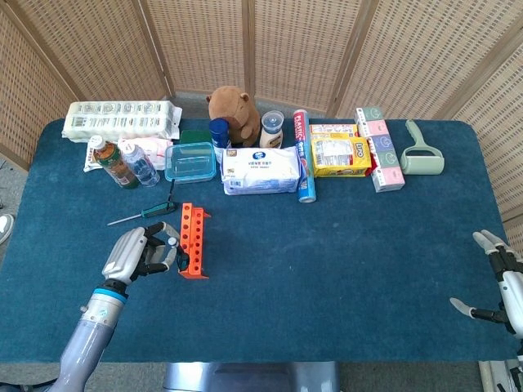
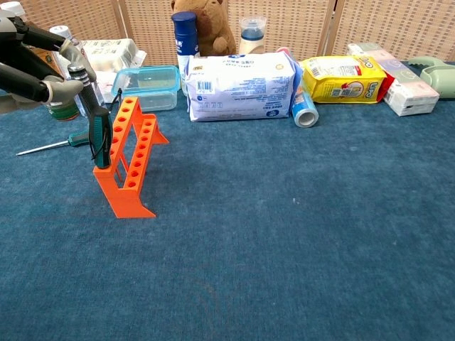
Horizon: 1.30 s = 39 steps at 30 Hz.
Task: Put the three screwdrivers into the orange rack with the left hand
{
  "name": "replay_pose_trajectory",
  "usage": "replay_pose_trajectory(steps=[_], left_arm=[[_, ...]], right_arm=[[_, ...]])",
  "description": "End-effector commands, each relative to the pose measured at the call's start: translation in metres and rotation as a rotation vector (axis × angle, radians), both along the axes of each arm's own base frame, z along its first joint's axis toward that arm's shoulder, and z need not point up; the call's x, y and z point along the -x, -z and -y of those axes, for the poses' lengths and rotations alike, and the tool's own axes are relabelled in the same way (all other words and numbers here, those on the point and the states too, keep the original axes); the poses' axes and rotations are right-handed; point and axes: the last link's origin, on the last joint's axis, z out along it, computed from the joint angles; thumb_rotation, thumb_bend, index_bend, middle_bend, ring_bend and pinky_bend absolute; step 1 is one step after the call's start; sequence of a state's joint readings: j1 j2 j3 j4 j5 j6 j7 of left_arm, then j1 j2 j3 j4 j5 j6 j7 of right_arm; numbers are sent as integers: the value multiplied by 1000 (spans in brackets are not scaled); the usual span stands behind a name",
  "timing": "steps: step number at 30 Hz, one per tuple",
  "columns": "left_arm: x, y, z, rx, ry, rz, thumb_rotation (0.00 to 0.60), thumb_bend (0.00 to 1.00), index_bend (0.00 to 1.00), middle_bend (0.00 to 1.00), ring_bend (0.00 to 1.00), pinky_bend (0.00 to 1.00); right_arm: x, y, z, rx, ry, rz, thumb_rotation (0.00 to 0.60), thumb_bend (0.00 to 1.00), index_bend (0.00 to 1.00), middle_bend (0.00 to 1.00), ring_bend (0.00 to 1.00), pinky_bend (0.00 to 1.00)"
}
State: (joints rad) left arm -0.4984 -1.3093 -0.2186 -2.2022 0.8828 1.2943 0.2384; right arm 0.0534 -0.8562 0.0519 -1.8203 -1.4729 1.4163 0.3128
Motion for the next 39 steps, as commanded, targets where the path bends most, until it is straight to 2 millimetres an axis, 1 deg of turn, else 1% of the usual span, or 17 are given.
replay_pose_trajectory(steps=[1, 8, 14, 23, 26, 27, 29, 32, 34, 39], left_arm=[[0, 0, 0, 4, 4, -8, 600, 448, 407, 888, 795, 886], [1, 3, 0, 13, 6, -43, 600, 448, 383, 888, 795, 886], [-3, 0, 1, 10, 21, -16, 600, 437, 298, 883, 795, 886], [-10, -23, 9, -23, 54, 39, 600, 433, 292, 880, 795, 886], [-10, -33, 11, -47, 66, 41, 600, 413, 289, 859, 786, 886], [-9, -36, 11, -60, 68, 35, 600, 399, 287, 845, 777, 883], [4, -50, 5, -136, 60, -40, 600, 365, 286, 819, 756, 878], [17, -58, -3, -197, 44, -119, 600, 293, 284, 798, 740, 872], [24, -60, -9, -235, 31, -169, 600, 251, 284, 798, 740, 872], [41, -61, -26, -315, -27, -271, 600, 226, 302, 798, 740, 872]], right_arm=[[0, 0, 0, 1, 1, 0, 600, 0, 0, 56, 0, 0], [0, 0, 0, -1, 1, 1, 600, 0, 0, 56, 0, 0], [0, 0, 0, 0, 3, 3, 600, 0, 0, 57, 0, 0], [0, 0, 0, -2, 3, 3, 600, 0, 0, 58, 0, 0], [0, 1, 0, -4, 3, 2, 600, 0, 0, 58, 0, 0], [0, 1, 0, -5, 2, 1, 600, 0, 0, 58, 0, 0], [-1, 1, 0, -6, 1, 0, 600, 0, 0, 58, 0, 0], [-1, 2, 0, -6, 1, -1, 600, 0, 0, 58, 0, 0], [-1, 2, 0, -7, 1, -3, 600, 0, 0, 58, 0, 0], [-2, 4, 0, -10, -2, -8, 600, 0, 0, 63, 0, 0]])
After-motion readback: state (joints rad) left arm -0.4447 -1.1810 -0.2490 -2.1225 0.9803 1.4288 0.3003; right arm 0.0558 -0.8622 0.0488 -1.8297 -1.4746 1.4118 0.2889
